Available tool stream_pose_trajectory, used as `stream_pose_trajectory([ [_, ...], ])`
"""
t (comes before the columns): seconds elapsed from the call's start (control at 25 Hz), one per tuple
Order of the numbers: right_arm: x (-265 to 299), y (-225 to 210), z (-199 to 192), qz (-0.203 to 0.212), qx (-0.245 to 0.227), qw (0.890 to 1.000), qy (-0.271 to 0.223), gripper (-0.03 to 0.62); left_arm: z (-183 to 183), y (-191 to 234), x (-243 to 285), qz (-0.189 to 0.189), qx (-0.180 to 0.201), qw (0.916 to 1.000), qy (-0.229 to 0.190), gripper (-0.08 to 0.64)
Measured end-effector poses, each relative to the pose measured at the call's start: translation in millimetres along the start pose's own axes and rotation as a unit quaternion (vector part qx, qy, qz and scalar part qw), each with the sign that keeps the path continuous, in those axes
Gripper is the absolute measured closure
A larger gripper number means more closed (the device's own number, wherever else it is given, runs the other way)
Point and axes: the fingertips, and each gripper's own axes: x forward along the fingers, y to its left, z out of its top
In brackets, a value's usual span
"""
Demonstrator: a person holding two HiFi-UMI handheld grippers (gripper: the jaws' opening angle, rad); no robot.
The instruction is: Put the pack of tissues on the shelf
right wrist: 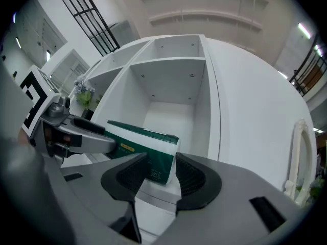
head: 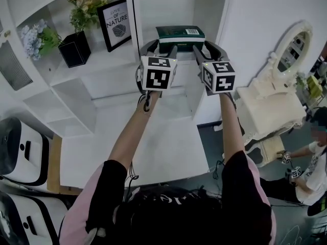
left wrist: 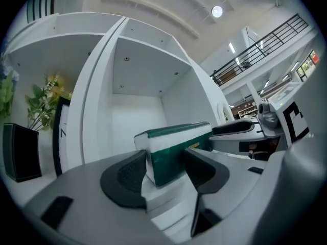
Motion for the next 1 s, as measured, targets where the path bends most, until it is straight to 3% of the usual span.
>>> stream_pose_trajectory([
  [0.12, 0.7, -0.9, -6.3, -0.002, 0.004, 1.0, 0.008, 0.414, 0.6, -1.1, -0.7, -0.004, 0.01, 0.9999, -0.004, 0.327],
  [0.28, -9.2, 2.4, -9.0, -0.003, 0.027, 1.0, 0.001, 0.413, 15.3, -1.4, -24.1, -0.024, 0.006, 0.9988, -0.042, 0.327],
  [0.48, -27.1, 21.1, -8.8, 0.015, 0.036, 0.999, -0.013, 0.413, 12.3, -17.2, -50.4, -0.082, -0.01, 0.9941, -0.071, 0.327],
  [0.72, -53.9, 59.2, -18.0, 0.042, 0.051, 0.998, -0.017, 0.413, -10.1, -22.2, -93.4, -0.13, -0.053, 0.9864, -0.087, 0.327],
  [1.0, -85.0, 118.4, -44.5, 0.073, 0.082, 0.994, 0.003, 0.413, -56.8, -15.5, -152.4, -0.151, -0.062, 0.9834, -0.078, 0.327],
])
